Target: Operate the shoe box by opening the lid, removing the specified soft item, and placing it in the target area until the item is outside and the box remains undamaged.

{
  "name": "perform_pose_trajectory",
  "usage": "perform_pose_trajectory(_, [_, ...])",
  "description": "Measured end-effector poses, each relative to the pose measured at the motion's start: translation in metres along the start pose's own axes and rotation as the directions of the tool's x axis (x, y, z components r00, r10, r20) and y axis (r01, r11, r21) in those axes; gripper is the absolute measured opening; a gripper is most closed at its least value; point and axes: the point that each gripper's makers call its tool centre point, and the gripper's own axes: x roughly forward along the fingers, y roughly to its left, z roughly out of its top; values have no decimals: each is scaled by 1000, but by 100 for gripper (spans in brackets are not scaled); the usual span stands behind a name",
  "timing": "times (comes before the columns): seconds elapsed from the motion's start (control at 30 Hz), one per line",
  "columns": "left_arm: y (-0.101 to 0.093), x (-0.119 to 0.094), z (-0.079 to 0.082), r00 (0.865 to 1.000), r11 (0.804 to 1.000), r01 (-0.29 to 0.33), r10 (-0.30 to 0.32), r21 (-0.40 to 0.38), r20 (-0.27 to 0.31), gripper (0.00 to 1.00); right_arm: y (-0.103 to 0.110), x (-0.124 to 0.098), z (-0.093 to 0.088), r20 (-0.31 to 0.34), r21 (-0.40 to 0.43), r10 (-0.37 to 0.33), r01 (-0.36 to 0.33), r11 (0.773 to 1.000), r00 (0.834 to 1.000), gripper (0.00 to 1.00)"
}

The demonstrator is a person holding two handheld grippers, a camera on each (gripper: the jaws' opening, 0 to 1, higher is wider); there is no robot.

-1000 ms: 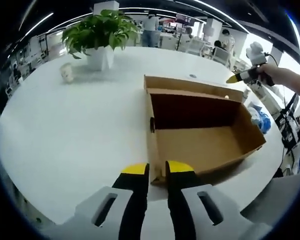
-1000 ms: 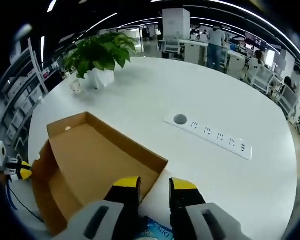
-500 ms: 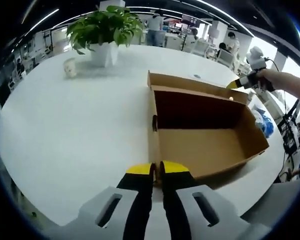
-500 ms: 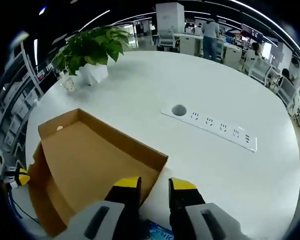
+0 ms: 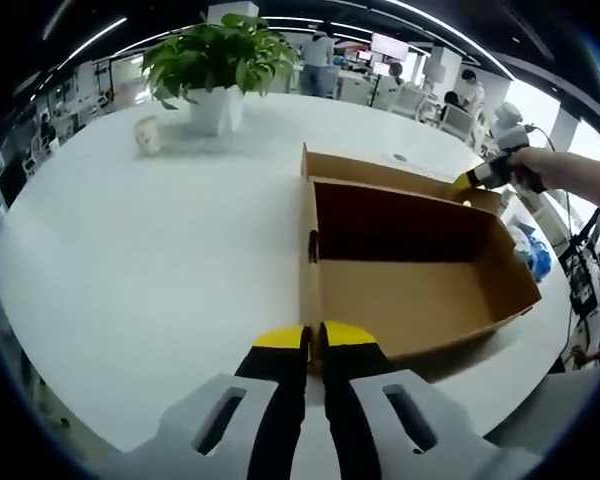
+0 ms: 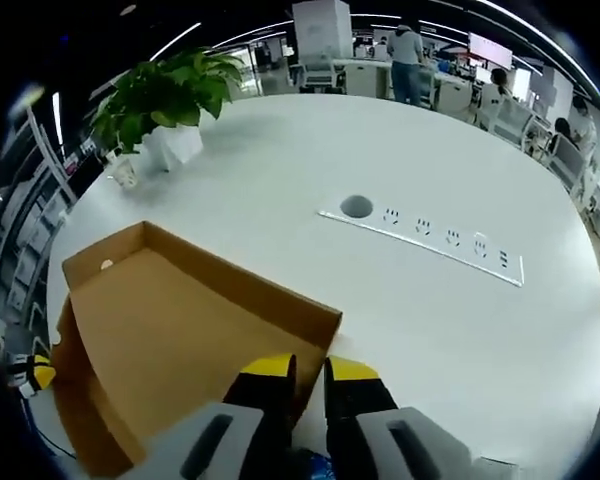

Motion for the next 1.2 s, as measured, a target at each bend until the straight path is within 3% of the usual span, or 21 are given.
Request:
perform_pose_trajectory(0.03, [0,0,0,1000,1000,0,0,0,-1,3,-6,-2,1,2,-34,-27,27,999,1000,2])
perform_pose_trajectory(0.07, [0,0,0,1000,1000,0,0,2,-2,3,-2,-2,1,9,-8,-2,2,1000,1000,2])
perform_pose_trajectory(0.2, [-1,1,0,1000,1000,2,-2,13,-1,3,-2,-6,2,24,-36,-13,14,999,1000,0])
perform_pose_trajectory(0.5, [-1,1,0,1000,1000,5,-6,11,15,3,0,-20,9,93,26,-13,11,1000,996,0])
perform_pose_trajectory(0.53, [-1,0,0,1000,1000,7,-8,9,17,3,0,-24,14,124,50,-5,-1,999,992,0])
perform_pose_trajectory(0.87, [-1,1,0,999,1000,20,-19,-12,32,3,4,-44,22,201,62,6,-19,998,980,0])
perform_pose_trajectory(1.2, [-2,1,1,998,1000,17,-16,-24,53,3,7,-63,30,292,40,33,-47,998,956,0])
